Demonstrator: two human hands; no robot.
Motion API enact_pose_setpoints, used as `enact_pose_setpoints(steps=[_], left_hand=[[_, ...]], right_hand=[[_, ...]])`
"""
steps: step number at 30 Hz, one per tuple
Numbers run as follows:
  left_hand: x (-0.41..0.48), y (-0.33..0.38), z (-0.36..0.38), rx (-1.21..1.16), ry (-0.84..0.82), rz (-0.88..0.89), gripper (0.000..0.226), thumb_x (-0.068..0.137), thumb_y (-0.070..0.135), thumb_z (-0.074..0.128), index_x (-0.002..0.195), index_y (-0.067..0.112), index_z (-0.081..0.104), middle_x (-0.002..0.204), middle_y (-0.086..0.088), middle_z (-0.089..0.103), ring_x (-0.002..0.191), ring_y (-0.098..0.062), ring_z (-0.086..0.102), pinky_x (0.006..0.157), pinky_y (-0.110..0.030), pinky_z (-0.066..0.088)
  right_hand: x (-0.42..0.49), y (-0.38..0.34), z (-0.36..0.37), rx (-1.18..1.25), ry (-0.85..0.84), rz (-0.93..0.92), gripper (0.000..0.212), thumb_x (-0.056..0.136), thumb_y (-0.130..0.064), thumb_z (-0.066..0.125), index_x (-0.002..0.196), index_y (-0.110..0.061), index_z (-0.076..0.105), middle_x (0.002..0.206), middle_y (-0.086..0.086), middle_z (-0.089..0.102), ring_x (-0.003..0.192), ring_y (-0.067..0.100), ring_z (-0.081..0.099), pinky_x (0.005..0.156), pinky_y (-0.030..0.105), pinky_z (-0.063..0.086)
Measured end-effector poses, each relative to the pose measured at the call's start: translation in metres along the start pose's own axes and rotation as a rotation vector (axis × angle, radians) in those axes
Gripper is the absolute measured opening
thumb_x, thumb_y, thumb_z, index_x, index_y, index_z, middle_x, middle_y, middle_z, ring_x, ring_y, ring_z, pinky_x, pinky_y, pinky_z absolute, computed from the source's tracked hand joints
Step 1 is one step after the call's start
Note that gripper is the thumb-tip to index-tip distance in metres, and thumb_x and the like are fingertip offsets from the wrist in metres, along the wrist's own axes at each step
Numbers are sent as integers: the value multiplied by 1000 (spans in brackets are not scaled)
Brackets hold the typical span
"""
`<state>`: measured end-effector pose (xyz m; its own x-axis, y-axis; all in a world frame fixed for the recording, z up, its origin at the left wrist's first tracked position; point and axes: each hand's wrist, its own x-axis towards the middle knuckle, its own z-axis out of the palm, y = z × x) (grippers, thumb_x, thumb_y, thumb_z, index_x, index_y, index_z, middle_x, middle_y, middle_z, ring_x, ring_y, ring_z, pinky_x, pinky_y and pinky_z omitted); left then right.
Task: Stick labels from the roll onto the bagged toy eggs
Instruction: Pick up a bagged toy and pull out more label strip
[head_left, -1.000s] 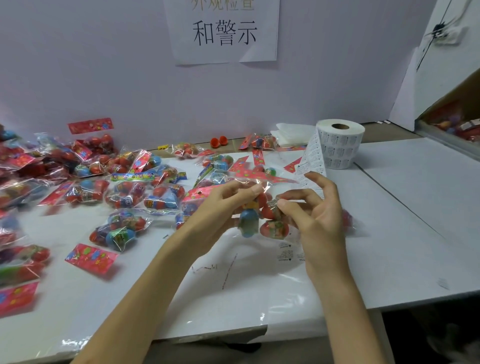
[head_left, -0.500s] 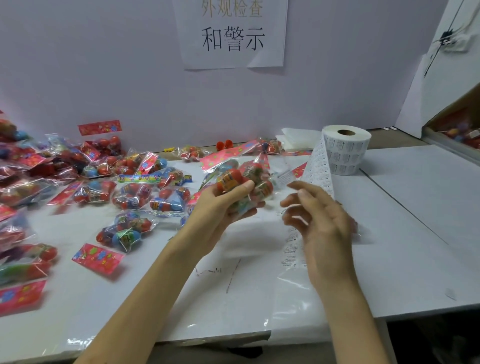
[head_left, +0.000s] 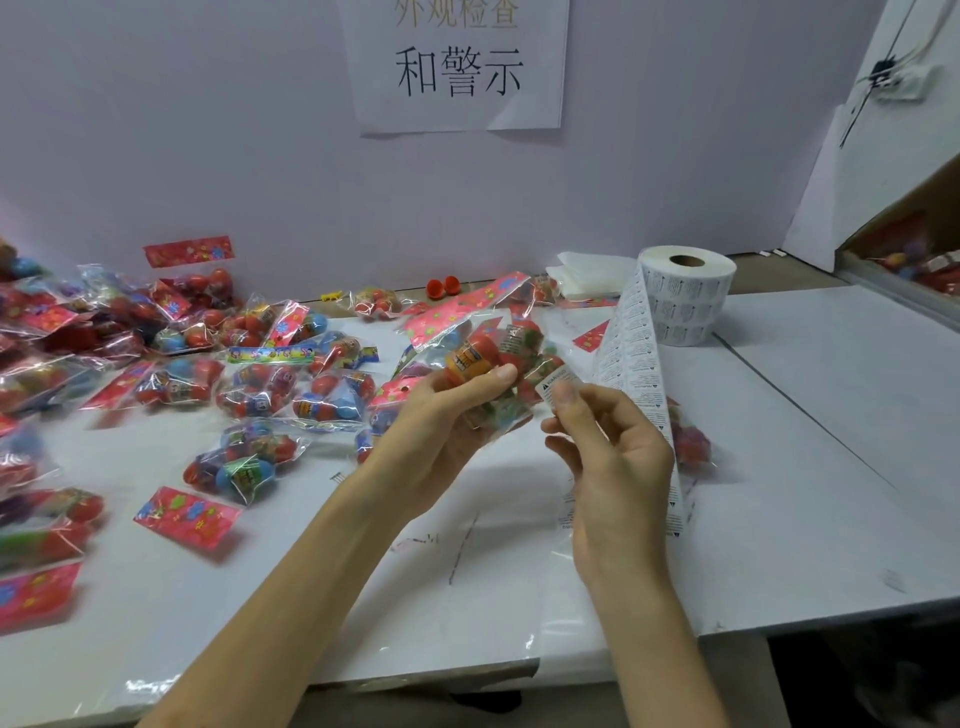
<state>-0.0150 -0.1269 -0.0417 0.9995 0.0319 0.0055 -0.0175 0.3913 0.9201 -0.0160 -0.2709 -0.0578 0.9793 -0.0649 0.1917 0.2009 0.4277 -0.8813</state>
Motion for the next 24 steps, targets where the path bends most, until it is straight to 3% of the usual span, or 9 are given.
enact_pose_setpoints(steps=[11,20,24], left_hand=[[2,-3,1,-6,-9,18,54,81,14,76,130,0,62,125,-16,72,116,-28,70,97,-32,58],[2,-4,2,9,-21,16,52,81,12,76,130,-1,62,127,-19,70,118,-30,69,103,-38,56],[1,-3,2,2,-17,17,43,82,11,78,123,3,66,121,-15,74,113,-27,72,91,-29,59]], right_hand=[[-2,1,1,-37,53,18,19,70,-45,79,76,-27,76,74,-5,71,67,11,66,68,23,56],[-1,3,0,-44,76,27,20,71,-43,79,77,-24,77,77,-5,73,68,9,67,69,20,55],[0,5,-2,-89,82,18,19,72,-45,78,80,-28,78,79,-8,74,69,7,67,72,23,59]])
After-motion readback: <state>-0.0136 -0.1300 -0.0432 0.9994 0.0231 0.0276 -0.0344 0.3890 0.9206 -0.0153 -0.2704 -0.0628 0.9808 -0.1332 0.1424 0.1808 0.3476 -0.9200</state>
